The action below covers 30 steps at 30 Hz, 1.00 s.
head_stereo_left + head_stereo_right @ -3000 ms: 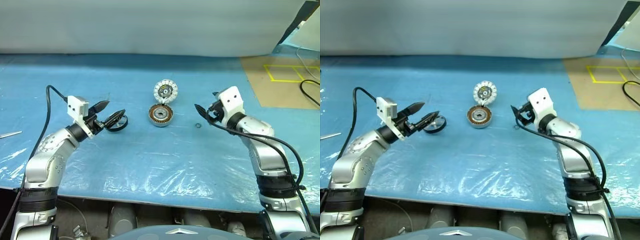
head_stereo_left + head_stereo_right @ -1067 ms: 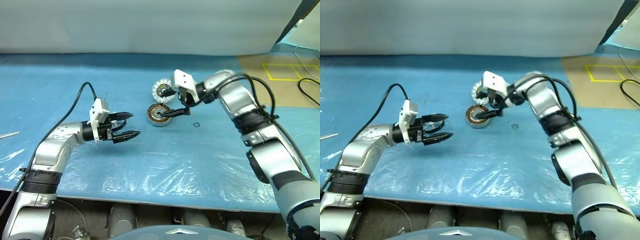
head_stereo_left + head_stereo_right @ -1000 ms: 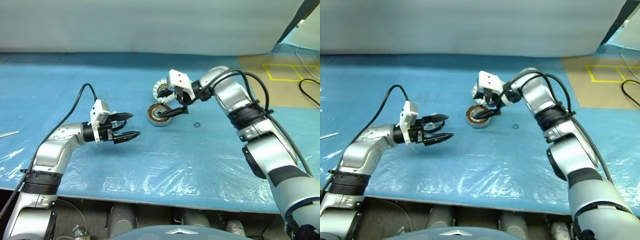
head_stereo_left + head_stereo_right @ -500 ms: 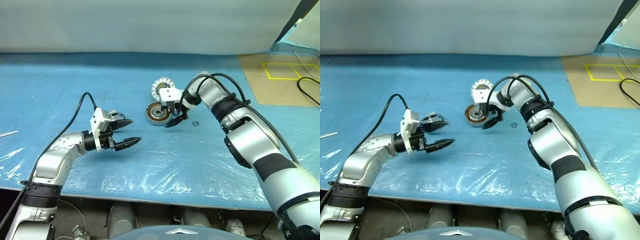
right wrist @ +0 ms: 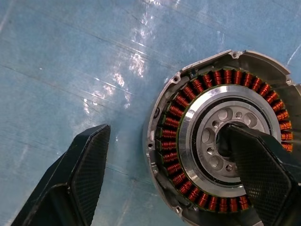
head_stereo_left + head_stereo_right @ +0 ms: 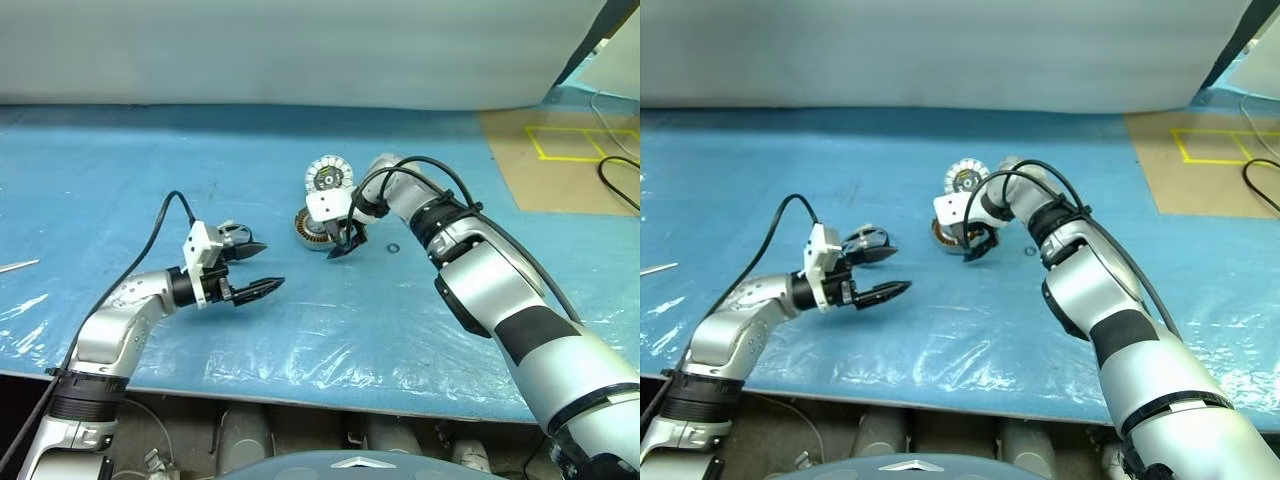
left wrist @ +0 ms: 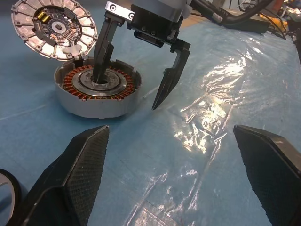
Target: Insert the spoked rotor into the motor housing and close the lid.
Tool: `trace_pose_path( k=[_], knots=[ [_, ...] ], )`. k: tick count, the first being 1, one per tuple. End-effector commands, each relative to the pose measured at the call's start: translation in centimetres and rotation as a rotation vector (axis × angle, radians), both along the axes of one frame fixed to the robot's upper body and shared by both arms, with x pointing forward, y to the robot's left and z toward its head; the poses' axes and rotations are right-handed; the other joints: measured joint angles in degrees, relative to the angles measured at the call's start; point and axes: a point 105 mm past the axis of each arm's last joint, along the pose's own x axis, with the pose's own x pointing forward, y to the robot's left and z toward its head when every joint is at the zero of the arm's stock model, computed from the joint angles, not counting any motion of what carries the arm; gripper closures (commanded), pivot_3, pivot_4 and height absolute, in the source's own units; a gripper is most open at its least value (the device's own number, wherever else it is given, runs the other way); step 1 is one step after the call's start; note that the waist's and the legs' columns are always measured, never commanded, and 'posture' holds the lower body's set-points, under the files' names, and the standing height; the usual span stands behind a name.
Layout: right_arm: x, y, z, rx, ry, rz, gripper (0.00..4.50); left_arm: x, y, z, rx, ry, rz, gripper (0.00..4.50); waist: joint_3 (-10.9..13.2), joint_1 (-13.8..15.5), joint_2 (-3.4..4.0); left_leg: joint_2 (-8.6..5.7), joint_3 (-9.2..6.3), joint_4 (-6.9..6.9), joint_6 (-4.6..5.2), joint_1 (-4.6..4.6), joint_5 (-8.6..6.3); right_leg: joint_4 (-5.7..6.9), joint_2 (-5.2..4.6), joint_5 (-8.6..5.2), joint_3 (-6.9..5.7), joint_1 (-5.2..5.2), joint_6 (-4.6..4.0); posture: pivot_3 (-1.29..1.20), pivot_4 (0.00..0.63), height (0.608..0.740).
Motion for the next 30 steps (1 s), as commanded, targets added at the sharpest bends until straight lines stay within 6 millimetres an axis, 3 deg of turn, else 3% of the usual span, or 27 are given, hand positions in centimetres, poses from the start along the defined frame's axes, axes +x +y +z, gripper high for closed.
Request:
trace_pose_path(
  k=[1, 2, 5, 10, 18, 25, 30],
  knots=[
    [0.8, -0.5, -0.1, -0.031, -0.055, -0.039, 0.33, -0.2, -0.4, 1.0, -0.003, -0.056, -0.008, 0.03, 0.0, -0.02, 0.0, 0.0, 0.0, 0.03, 0.0, 0.01, 0.0, 0.01, 0.0, 0.01, 0.01, 0.01, -0.02, 0.0, 0.15, 0.74],
    [0.8, -0.5, -0.1, -0.037, -0.062, -0.036, 0.33, -0.3, -0.5, 0.9, -0.004, -0.055, -0.008, 0.03, 0.0, -0.02, 0.0, 0.0, 0.0, 0.06, 0.01, 0.02, 0.0, 0.02, 0.0, 0.02, 0.02, 0.02, -0.03, 0.0, 0.15, 0.74],
    [0.9, -0.4, -0.2, -0.058, -0.085, -0.018, 0.91, -0.4, -0.7, 0.8, -0.009, -0.051, -0.008, 0.0, 0.0, 0.01, 0.0, 0.01, 0.0, 0.13, 0.03, 0.09, -0.02, 0.04, 0.0, 0.03, 0.03, 0.1, -0.05, 0.0, 0.15, 0.74],
    [0.6, 0.4, 0.2, -0.058, -0.086, 0.033, 2.38, -0.4, -0.9, 0.7, -0.016, -0.05, -0.007, 0.0, 0.0, -0.02, 0.0, 0.01, 0.01, 0.24, 0.03, 0.09, -0.02, 0.05, -0.01, 0.04, 0.05, 0.13, -0.08, 0.0, 0.15, 0.74],
    [-0.9, 0.8, 1.2, -0.079, -0.093, 0.219, 2.39, -0.2, -1.0, 0.7, -0.022, -0.049, -0.005, 0.0, 0.01, -0.06, 0.01, 0.03, 0.01, 0.21, 0.08, 0.0, 0.0, 0.03, 0.0, 0.05, 0.02, 0.08, -0.09, 0.0, 0.15, 0.74],
    [-4.9, -0.1, 1.8, -0.072, -0.06, 0.462, 2.39, -0.2, -0.9, 1.0, -0.031, -0.05, -0.008, 0.0, 0.01, 0.0, 0.0, 0.03, 0.0, 0.22, 0.15, -0.17, -0.01, -0.02, 0.01, 0.07, -0.01, 0.01, -0.05, 0.0, 0.15, 0.74],
    [-7.2, -0.2, 1.2, -0.058, -0.048, 0.493, 2.39, -0.2, -0.7, 1.0, -0.024, -0.04, -0.017, 0.0, 0.01, -0.09, -0.01, 0.03, 0.0, 0.21, 0.12, -0.1, 0.0, 0.01, 0.03, 0.08, 0.0, 0.01, -0.04, 0.0, 0.15, 0.74]
  ],
)
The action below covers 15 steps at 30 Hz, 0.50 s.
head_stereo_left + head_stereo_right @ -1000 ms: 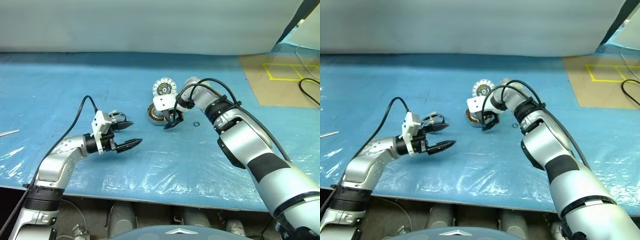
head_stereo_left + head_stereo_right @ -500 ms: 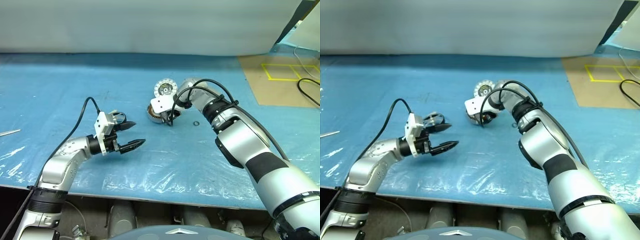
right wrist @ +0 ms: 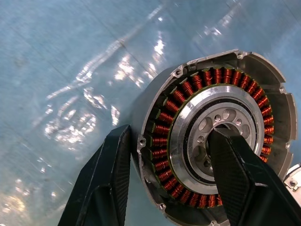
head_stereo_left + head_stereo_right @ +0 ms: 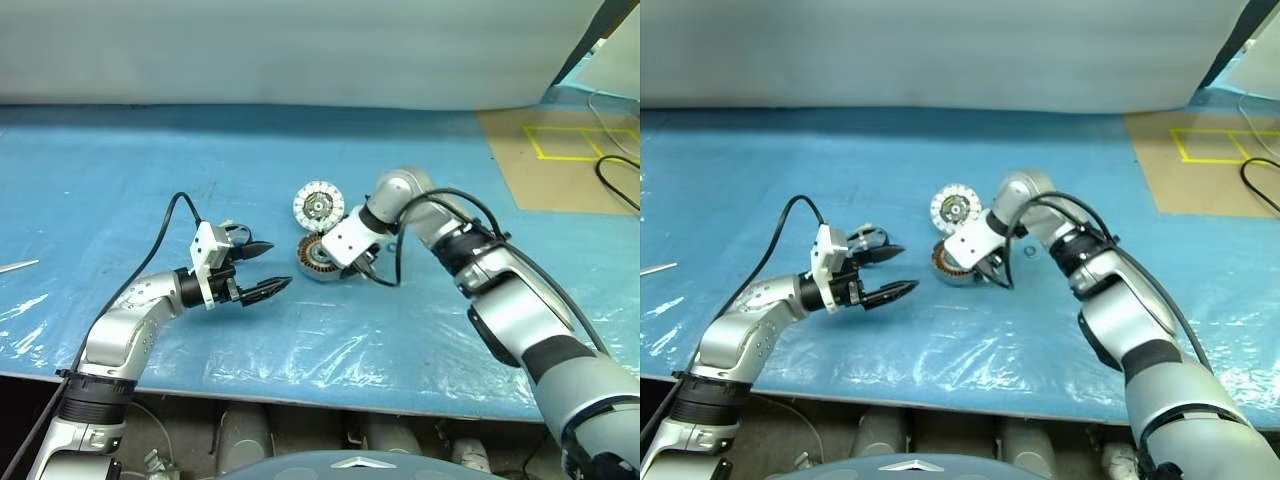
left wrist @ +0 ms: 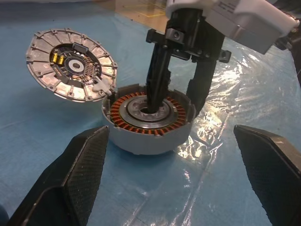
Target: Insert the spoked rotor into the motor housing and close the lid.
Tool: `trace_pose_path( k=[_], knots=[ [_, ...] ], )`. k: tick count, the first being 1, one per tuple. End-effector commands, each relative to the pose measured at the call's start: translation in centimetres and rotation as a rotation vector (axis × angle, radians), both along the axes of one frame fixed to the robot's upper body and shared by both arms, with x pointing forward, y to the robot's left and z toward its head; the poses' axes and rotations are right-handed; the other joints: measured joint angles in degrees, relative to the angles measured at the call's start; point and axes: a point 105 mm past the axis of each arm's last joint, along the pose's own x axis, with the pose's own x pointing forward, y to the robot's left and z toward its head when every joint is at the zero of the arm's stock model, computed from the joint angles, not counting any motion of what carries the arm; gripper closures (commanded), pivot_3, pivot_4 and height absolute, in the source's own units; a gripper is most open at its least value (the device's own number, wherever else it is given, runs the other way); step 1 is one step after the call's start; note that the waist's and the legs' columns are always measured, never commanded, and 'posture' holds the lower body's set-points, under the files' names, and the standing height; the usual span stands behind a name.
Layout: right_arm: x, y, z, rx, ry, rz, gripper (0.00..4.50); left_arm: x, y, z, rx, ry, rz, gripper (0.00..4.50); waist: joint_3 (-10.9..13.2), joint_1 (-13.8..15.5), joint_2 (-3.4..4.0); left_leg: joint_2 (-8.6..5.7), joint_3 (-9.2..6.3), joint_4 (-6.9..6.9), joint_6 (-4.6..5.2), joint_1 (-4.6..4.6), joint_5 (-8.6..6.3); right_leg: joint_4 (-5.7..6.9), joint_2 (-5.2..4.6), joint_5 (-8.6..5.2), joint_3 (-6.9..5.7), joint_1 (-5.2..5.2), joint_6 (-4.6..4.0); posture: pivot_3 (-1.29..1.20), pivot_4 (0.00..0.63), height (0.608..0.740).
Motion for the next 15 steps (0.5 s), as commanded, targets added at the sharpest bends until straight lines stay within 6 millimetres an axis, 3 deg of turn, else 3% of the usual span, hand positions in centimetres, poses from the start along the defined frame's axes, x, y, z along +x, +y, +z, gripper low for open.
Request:
trace_pose_path(
  k=[1, 10, 15],
  knots=[
    [-1.7, 0.9, 1.6, 0.026, -0.005, 0.076, 2.39, -0.1, 0.2, 0.9, 0.005, -0.03, -0.014, 0.0, 0.0, -0.11, 0.0, 0.0, 0.0, 0.0, 0.0, 0.02, 0.0, 0.01, 0.0, 0.0, 0.01, 0.0, 0.0, 0.0, 0.15, 0.74],
    [-3.6, 1.8, 1.2, 0.046, 0.029, 0.063, 2.39, -0.4, 0.1, 0.7, 0.016, -0.007, -0.04, 0.0, 0.0, -0.02, 0.0, -0.02, 0.01, 0.0, -0.05, 0.07, 0.02, 0.0, 0.02, 0.0, 0.07, 0.02, 0.0, 0.0, 0.15, 0.74],
    [-2.9, 1.4, 0.4, 0.019, 0.026, 0.011, 2.39, -0.3, 0.1, 0.8, 0.018, -0.006, -0.045, 0.0, 0.0, -0.02, 0.0, -0.02, 0.01, -0.02, -0.08, 0.07, 0.04, 0.0, 0.02, 0.0, 0.07, 0.02, 0.0, 0.0, 0.15, 0.74]
  ],
)
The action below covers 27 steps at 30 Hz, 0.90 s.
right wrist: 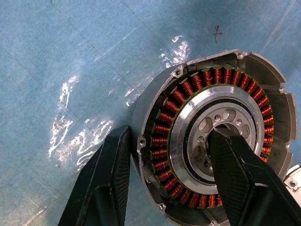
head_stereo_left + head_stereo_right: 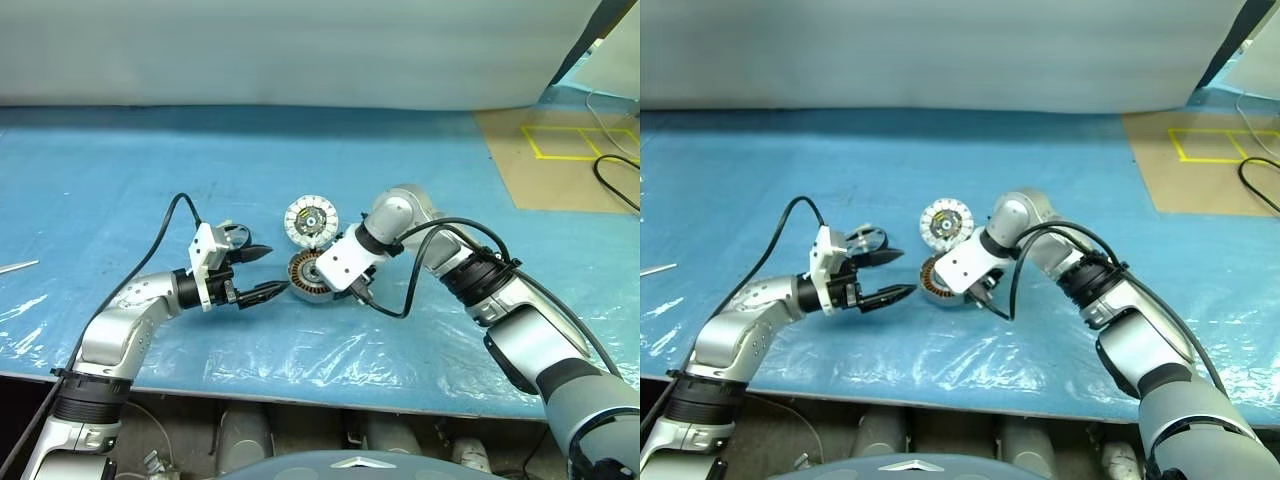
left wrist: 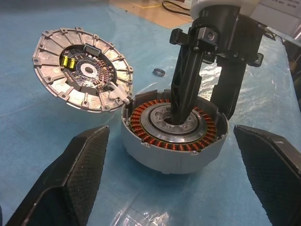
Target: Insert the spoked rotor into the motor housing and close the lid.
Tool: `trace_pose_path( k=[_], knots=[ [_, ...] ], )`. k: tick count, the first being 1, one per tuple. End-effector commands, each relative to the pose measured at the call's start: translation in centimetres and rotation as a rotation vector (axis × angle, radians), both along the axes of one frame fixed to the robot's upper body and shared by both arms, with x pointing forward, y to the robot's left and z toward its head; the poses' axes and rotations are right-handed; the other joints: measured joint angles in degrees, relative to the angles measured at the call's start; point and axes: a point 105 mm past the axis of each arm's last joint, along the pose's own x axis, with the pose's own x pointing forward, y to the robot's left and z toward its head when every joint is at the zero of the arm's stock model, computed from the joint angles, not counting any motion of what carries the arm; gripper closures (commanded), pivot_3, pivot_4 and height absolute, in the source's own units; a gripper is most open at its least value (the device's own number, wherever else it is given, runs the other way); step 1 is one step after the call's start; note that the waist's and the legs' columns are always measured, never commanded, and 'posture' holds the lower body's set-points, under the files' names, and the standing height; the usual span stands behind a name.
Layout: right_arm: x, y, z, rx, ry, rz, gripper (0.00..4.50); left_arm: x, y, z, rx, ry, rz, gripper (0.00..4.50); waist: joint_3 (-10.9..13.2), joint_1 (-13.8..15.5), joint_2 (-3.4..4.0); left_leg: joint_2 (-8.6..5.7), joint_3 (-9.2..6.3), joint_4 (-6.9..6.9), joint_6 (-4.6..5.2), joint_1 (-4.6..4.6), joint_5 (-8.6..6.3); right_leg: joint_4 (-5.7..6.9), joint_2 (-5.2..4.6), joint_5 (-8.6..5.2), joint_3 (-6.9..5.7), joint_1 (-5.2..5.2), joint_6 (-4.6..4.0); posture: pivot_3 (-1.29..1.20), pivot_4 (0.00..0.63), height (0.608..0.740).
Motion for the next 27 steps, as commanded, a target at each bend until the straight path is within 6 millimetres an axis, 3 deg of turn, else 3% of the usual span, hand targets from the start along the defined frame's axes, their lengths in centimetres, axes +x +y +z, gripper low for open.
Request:
trace_pose_path(
  k=[1, 8, 9, 12, 17, 23, 27],
  knots=[
    [0.3, 0.0, 0.6, -0.007, -0.02, 0.003, 2.39, 0.0, -0.2, 1.1, -0.003, -0.04, -0.021, 0.0, 0.0, -0.01, 0.0, 0.0, 0.0, 0.0, -0.01, 0.0, 0.0, 0.0, 0.0, 0.0, 0.0, 0.0, 0.0, 0.0, 0.15, 0.74],
    [-0.7, -0.3, 0.7, -0.025, -0.014, 0.045, 0.14, 0.0, -0.1, 1.1, -0.005, -0.042, -0.017, 0.0, 0.0, 0.02, -0.01, -0.01, 0.0, 0.01, -0.03, 0.03, 0.01, 0.0, -0.01, 0.0, 0.01, 0.04, 0.01, 0.0, 0.15, 0.74],
    [-0.7, -0.3, 0.8, -0.027, -0.016, 0.044, 0.04, 0.0, -0.1, 1.2, -0.006, -0.044, -0.015, 0.0, 0.0, 0.02, -0.01, -0.01, 0.0, 0.01, -0.03, 0.04, 0.01, 0.0, -0.01, 0.01, 0.0, 0.04, 0.01, 0.0, 0.15, 0.74],
    [-0.7, -0.1, 1.2, -0.023, -0.018, 0.041, 0.04, 0.1, -0.1, 1.2, -0.006, -0.045, -0.014, 0.0, 0.0, -0.01, -0.01, 0.0, 0.0, 0.0, -0.03, 0.1, 0.01, 0.01, 0.0, 0.01, 0.01, 0.09, 0.01, 0.0, 0.15, 0.74],
    [-1.1, 0.4, 3.6, 0.028, 0.013, 0.051, 0.04, 0.2, 0.0, 1.2, -0.005, -0.043, -0.013, 0.0, 0.0, 0.02, -0.01, -0.01, 0.0, 0.0, -0.03, 0.11, 0.01, 0.01, 0.0, 0.01, 0.02, 0.09, 0.01, 0.0, 0.15, 0.74],
    [-1.9, 0.6, 8.1, 0.189, 0.151, -0.001, 0.04, 0.0, 0.0, 1.5, -0.009, -0.046, -0.017, 0.0, 0.0, 0.07, -0.01, -0.01, 0.0, -0.02, -0.03, 0.12, 0.01, -0.01, 0.0, 0.01, 0.02, 0.1, 0.01, 0.0, 0.15, 0.74],
    [-0.1, -1.1, 9.5, 0.337, 0.139, -0.178, 0.04, -0.6, -0.2, 1.9, -0.023, -0.056, -0.014, 0.0, -0.02, 0.29, -0.03, -0.02, 0.0, -0.04, -0.04, 0.12, 0.01, -0.03, -0.01, 0.0, 0.02, 0.12, 0.01, 0.0, 0.15, 0.74]
  ],
)
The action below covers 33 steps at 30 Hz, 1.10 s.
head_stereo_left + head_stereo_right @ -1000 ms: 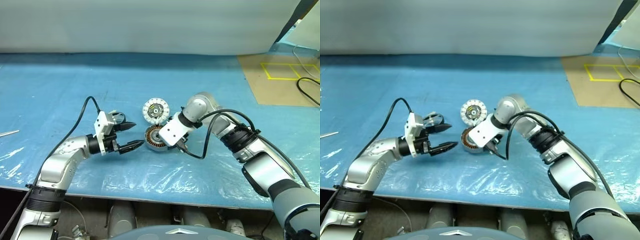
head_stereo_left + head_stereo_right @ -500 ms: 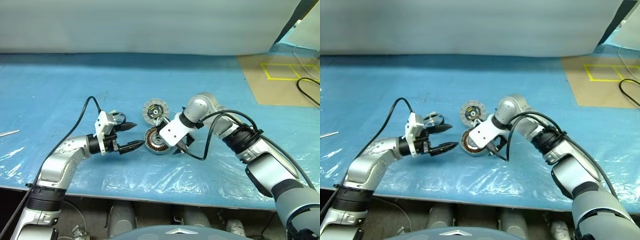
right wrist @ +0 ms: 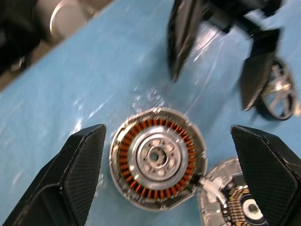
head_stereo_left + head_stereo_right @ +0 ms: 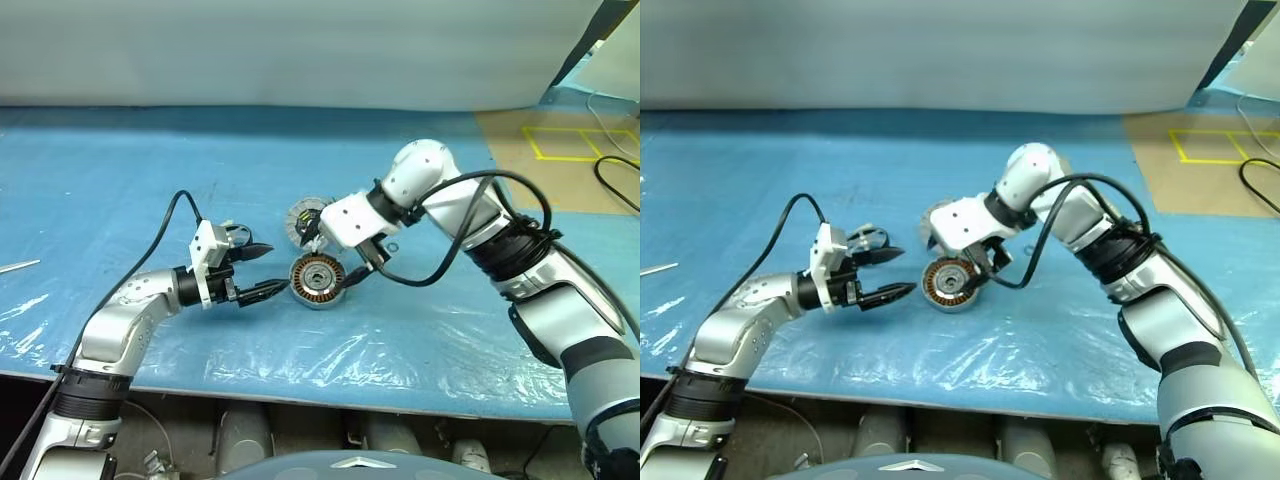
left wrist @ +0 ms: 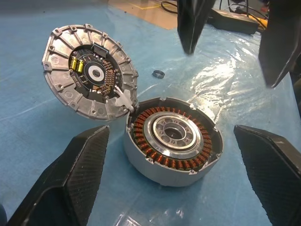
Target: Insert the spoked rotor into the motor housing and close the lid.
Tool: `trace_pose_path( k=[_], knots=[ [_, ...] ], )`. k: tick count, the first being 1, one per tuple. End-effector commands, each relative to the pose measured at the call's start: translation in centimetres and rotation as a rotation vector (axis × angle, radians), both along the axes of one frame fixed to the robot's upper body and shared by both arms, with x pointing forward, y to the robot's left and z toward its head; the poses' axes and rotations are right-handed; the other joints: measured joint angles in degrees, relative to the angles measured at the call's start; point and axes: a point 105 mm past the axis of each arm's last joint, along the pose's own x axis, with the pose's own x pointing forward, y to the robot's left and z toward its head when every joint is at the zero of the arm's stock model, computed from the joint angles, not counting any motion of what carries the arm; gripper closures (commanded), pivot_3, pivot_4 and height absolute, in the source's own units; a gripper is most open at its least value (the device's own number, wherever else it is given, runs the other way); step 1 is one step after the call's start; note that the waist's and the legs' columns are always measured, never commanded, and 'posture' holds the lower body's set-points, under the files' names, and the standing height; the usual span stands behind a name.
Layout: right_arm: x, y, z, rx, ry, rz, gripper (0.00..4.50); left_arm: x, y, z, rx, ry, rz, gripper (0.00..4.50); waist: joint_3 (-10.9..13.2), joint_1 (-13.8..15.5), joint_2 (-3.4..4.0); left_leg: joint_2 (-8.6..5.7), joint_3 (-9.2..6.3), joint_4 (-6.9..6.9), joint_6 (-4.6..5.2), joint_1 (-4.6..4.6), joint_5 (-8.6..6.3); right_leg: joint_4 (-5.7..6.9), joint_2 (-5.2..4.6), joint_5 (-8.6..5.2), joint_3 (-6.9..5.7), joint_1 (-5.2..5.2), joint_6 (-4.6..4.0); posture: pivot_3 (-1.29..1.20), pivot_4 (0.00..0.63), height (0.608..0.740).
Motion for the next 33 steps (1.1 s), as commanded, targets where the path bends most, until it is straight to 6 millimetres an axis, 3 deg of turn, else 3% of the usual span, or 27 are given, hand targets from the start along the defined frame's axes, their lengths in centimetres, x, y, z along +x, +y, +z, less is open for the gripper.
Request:
trace_pose_path(
  k=[1, 5, 8, 11, 14, 18, 26, 33],
  knots=[
    [1.1, -2.1, 1.5, 0.145, 0.007, -0.174, 0.04, -0.7, -0.1, 1.5, -0.025, -0.05, -0.001, 0.0, -0.02, 0.33, -0.03, 0.0, 0.0, 0.0, 0.0, 0.0, 0.0, -0.01, 0.0, 0.0, 0.0, 0.02, 0.0, 0.0, 0.15, 0.74],
    [2.0, -5.4, 1.9, 0.415, 0.127, -0.536, 0.04, -1.5, -0.2, 1.7, -0.031, -0.049, 0.002, 0.0, -0.05, 1.39, -0.09, -0.07, 0.0, -0.12, -0.04, 0.08, 0.0, -0.14, -0.01, 0.01, 0.05, 0.14, 0.01, 0.0, 0.15, 0.74],
    [2.4, -8.2, 0.6, 0.563, 0.203, -0.826, 0.04, -1.9, -0.1, 1.9, -0.038, -0.044, 0.004, 0.0, -0.05, 1.62, -0.08, -0.08, 0.02, -0.36, -0.1, 0.22, 0.0, -0.17, 0.04, 0.11, 0.09, 0.14, 0.19, 0.0, 0.15, 0.74],
    [3.3, -11.4, -2.9, 0.624, 0.176, -1.147, 0.04, -1.6, -0.1, 2.1, -0.042, -0.046, 0.011, 0.0, -0.06, 1.64, -0.08, -0.06, 0.04, -0.5, -0.28, 0.45, -0.08, -0.2, 0.07, 0.08, 0.1, 0.24, 0.18, 0.0, 0.15, 0.74],
    [3.0, -13.6, -6.9, 0.586, 0.11, -1.342, 0.04, -1.2, -0.3, 1.9, -0.045, -0.042, 0.01, 0.0, -0.05, 1.54, -0.06, -0.09, 0.07, -0.53, -0.31, 0.6, -0.08, -0.25, 0.07, -0.02, 0.16, 0.3, 0.05, 0.0, 0.15, 0.74],
    [2.7, -14.4, -9.8, 0.555, 0.057, -1.453, 0.04, -0.3, -0.7, 1.7, -0.053, -0.043, 0.024, 0.0, -0.03, 1.18, -0.01, -0.14, 0.13, -0.5, -0.32, 0.61, -0.07, -0.31, 0.06, -0.01, 0.29, 0.29, 0.11, 0.0, 0.15, 0.74],
    [3.7, -15.5, -10.7, 0.573, 0.005, -1.538, 0.04, -0.2, -1.1, 1.5, -0.058, -0.031, 0.004, 0.0, -0.03, 1.33, 0.0, -0.22, 0.21, -0.52, -0.32, 0.76, -0.07, -0.35, 0.08, 0.07, 0.53, 0.32, 0.28, 0.0, 0.15, 0.74],
    [3.3, -13.5, -11.8, 0.548, 0.052, -1.477, 0.04, -0.6, -1.1, 1.3, -0.059, -0.024, 0.005, 0.0, -0.03, 1.23, 0.0, -0.23, 0.21, -0.56, -0.32, 0.76, -0.07, -0.39, 0.08, 0.15, 0.52, 0.32, 0.43, 0.0, 0.15, 0.74]
  ],
)
